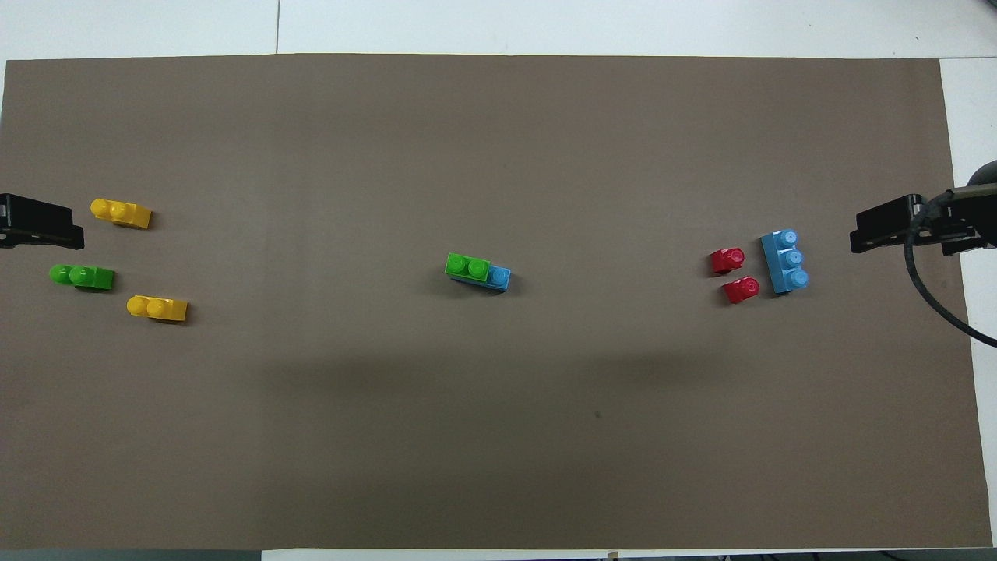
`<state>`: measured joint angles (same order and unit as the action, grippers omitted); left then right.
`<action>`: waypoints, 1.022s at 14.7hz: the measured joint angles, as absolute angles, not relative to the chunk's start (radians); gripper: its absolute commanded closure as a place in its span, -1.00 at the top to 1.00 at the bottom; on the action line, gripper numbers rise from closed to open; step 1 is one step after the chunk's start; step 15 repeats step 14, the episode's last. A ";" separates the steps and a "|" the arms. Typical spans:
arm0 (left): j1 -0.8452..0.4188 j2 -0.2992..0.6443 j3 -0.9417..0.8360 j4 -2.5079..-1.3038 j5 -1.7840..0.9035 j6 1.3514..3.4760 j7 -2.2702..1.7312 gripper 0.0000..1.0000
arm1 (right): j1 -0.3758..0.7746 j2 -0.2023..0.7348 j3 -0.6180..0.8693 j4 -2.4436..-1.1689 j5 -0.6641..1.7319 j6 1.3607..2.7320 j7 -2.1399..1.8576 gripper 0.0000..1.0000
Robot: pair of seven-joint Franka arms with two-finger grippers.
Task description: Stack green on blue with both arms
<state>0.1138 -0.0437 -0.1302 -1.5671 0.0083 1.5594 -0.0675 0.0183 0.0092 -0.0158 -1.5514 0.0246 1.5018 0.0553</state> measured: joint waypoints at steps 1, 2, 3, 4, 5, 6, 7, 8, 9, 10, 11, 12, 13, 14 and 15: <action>0.114 -0.044 -0.130 -1.568 0.001 1.559 -0.067 1.00 | 0.018 0.010 -0.019 -1.551 0.025 1.503 0.055 1.00; 0.114 -0.044 -0.130 -1.569 -0.007 1.559 -0.067 1.00 | 0.018 0.010 -0.026 -1.551 0.025 1.505 0.055 1.00; 0.114 -0.044 -0.130 -1.570 -0.011 1.559 -0.067 1.00 | 0.018 0.010 -0.037 -1.551 0.025 1.511 0.055 1.00; 0.114 -0.044 -0.130 -1.571 -0.013 1.559 -0.067 1.00 | 0.018 0.011 -0.048 -1.551 0.025 1.513 0.055 1.00; 0.114 -0.044 -0.130 -1.572 -0.014 1.559 -0.067 1.00 | 0.018 0.011 -0.055 -1.551 0.025 1.513 0.055 1.00; 0.114 -0.044 -0.130 -1.572 -0.014 1.559 -0.068 1.00 | 0.018 0.011 -0.060 -1.551 0.025 1.513 0.055 1.00; 0.114 -0.044 -0.130 -1.572 -0.014 1.559 -0.068 1.00 | 0.018 0.011 -0.064 -1.550 0.025 1.513 0.055 1.00; 0.114 -0.044 -0.130 -1.572 -0.014 1.559 -0.068 1.00 | 0.018 0.011 -0.068 -1.549 0.025 1.513 0.055 1.00; 0.114 -0.044 -0.130 -1.573 -0.014 1.559 -0.068 1.00 | 0.018 0.011 -0.071 -1.549 0.025 1.513 0.055 1.00; 0.114 -0.044 -0.130 -1.573 -0.014 1.559 -0.068 1.00 | 0.018 0.011 -0.072 -1.548 0.025 1.513 0.055 1.00; 0.114 -0.044 -0.130 -1.573 -0.014 1.559 -0.068 1.00 | 0.018 0.011 -0.073 -1.548 0.025 1.514 0.055 1.00; 0.114 -0.044 -0.130 -1.573 -0.014 1.559 -0.068 1.00 | 0.018 0.011 -0.073 -1.547 0.025 1.515 0.055 1.00; 0.114 -0.044 -0.130 -1.573 -0.014 1.559 -0.068 1.00 | 0.018 0.011 -0.073 -1.547 0.025 1.515 0.055 1.00; 0.114 -0.044 -0.130 -1.573 -0.014 1.559 -0.068 1.00 | 0.018 0.011 -0.073 -1.546 0.025 1.515 0.055 1.00; 0.114 -0.044 -0.130 -1.573 -0.014 1.559 -0.068 1.00 | 0.018 0.011 -0.073 -1.546 0.025 1.515 0.055 1.00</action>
